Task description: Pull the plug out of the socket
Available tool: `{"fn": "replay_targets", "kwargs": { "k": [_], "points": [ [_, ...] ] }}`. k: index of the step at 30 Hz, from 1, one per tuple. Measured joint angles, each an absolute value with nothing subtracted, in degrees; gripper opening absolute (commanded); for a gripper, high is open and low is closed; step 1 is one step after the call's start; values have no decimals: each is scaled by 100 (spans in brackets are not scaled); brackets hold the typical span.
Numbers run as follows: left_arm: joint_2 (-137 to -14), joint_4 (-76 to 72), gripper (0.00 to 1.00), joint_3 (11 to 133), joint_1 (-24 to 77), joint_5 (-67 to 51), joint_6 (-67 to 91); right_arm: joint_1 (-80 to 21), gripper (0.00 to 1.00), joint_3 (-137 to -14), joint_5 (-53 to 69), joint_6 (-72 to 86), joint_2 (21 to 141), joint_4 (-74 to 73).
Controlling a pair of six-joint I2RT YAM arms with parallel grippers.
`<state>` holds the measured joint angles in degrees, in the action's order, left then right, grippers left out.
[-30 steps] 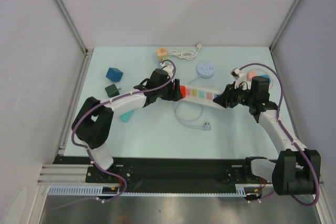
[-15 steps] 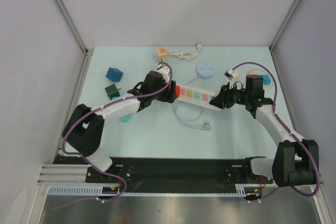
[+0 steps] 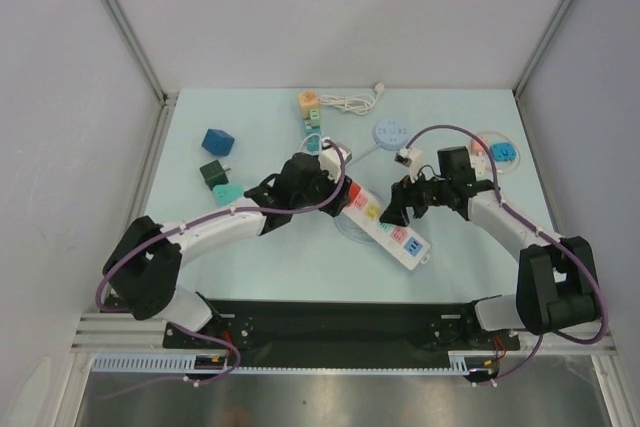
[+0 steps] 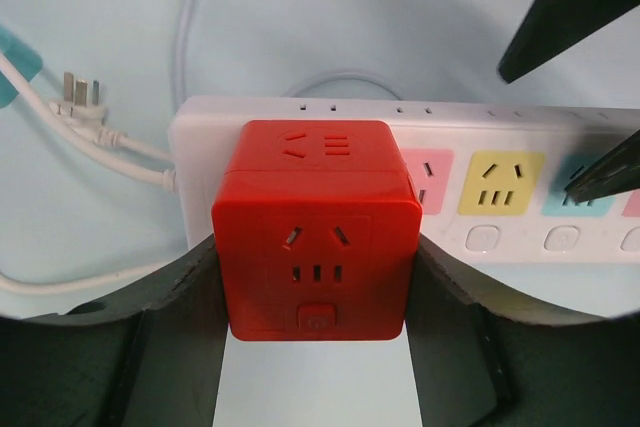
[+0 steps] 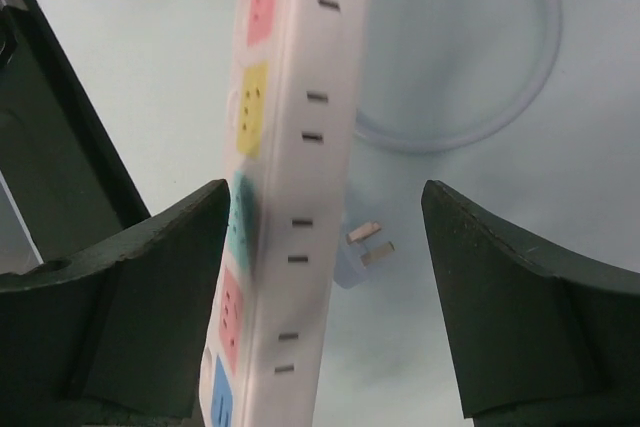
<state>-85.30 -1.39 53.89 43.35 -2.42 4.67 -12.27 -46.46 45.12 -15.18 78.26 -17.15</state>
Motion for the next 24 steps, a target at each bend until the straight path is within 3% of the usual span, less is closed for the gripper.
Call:
{"fn": "replay_targets", "kwargs": {
  "k": [8, 12, 15, 16, 17, 24],
  "points": [
    [-8532, -200, 0, 5428, 4801, -56, 5, -1466, 74, -4915, 4786, -1476, 8392, -1852],
    [-8538, -187, 0, 5612, 4960, 141, -224, -1485, 62, -4923, 5037, -1293, 8621, -1881],
    [-8541, -198, 0, 5769, 5006, 242, -360, -1509, 35, -4943, 5347, -1122, 8687, -1876],
    [-8543, -174, 0, 5800, 5015, 257, -434, -1518, 14, -4960, 5387, -1039, 8702, -1868],
    [-8538, -148, 0, 5808, 5019, 276, -471, -1485, 1, -5011, 5323, -805, 8746, -1903],
    [-8554, -163, 0, 5850, 5059, 421, -543, -1459, 0, -5081, 5249, -587, 8792, -1831]
  ]
}}
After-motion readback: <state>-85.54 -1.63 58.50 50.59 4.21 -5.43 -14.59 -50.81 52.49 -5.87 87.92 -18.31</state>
